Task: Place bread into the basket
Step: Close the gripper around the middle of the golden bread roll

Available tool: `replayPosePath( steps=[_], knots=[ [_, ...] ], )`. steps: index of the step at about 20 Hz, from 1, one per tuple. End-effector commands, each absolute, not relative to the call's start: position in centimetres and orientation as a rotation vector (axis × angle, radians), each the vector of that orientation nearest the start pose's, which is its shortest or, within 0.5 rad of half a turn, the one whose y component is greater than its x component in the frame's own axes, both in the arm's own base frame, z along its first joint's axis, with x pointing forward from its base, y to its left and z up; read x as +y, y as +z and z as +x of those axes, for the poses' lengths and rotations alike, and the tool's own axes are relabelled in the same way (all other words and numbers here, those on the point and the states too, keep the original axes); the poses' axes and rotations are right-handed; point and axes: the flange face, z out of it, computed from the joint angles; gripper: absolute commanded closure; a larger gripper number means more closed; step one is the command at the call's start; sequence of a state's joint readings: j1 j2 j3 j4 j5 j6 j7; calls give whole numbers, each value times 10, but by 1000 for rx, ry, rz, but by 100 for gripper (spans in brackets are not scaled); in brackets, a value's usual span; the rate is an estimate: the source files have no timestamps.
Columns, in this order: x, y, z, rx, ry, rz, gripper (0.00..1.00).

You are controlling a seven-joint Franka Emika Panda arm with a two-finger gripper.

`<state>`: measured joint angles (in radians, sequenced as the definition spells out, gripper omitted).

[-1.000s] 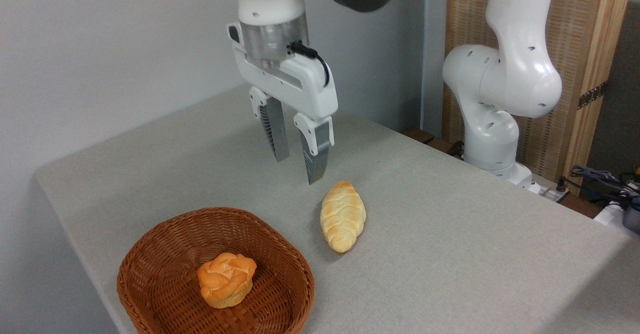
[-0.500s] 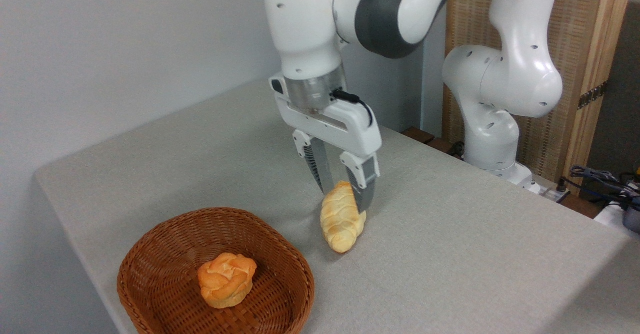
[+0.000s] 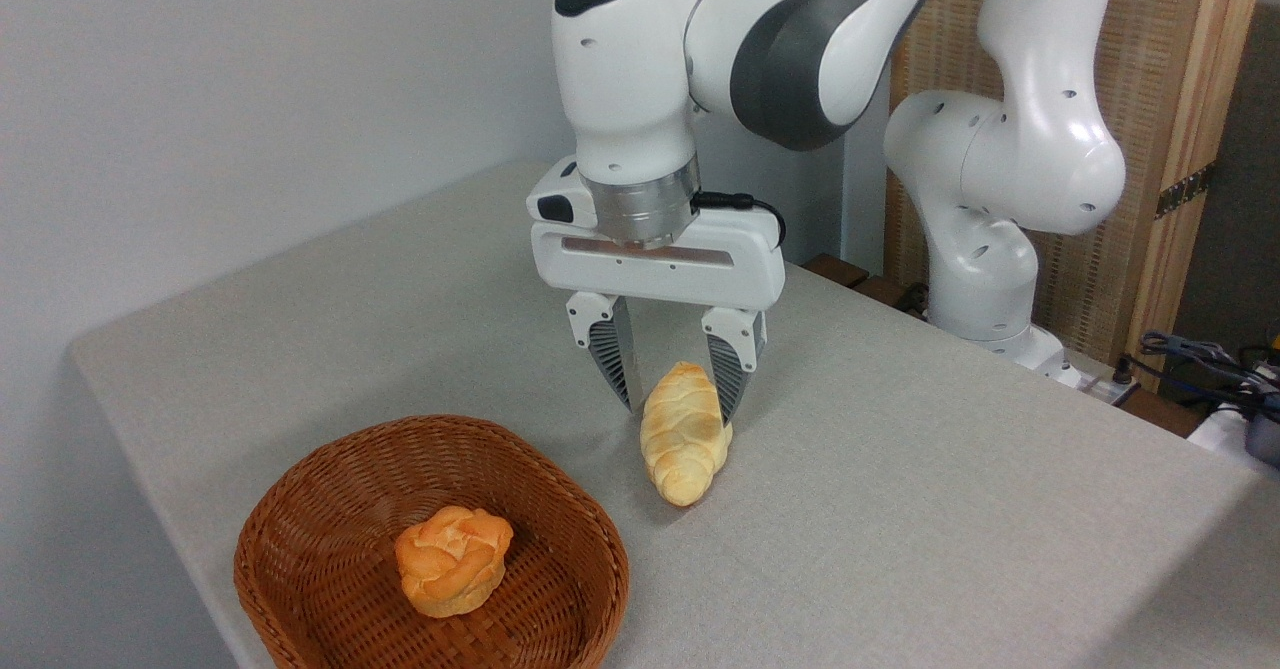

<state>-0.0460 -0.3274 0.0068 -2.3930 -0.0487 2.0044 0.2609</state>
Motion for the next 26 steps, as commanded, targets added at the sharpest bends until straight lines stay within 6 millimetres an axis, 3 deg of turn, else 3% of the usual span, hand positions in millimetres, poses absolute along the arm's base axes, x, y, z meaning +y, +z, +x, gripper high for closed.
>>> replayPosePath(
  steps=[1, 13, 17, 19, 20, 26],
  knots=[
    [-24, 426, 429, 434, 71, -3164, 0],
    [-30, 404, 425, 470, 59, -3154, 0],
    [-30, 404, 424, 556, 59, -3142, 32],
    [-30, 404, 424, 606, 58, -3133, 63],
    [-31, 404, 424, 640, 62, -3127, 72],
    [-31, 405, 424, 650, 62, -3125, 72]
  ],
)
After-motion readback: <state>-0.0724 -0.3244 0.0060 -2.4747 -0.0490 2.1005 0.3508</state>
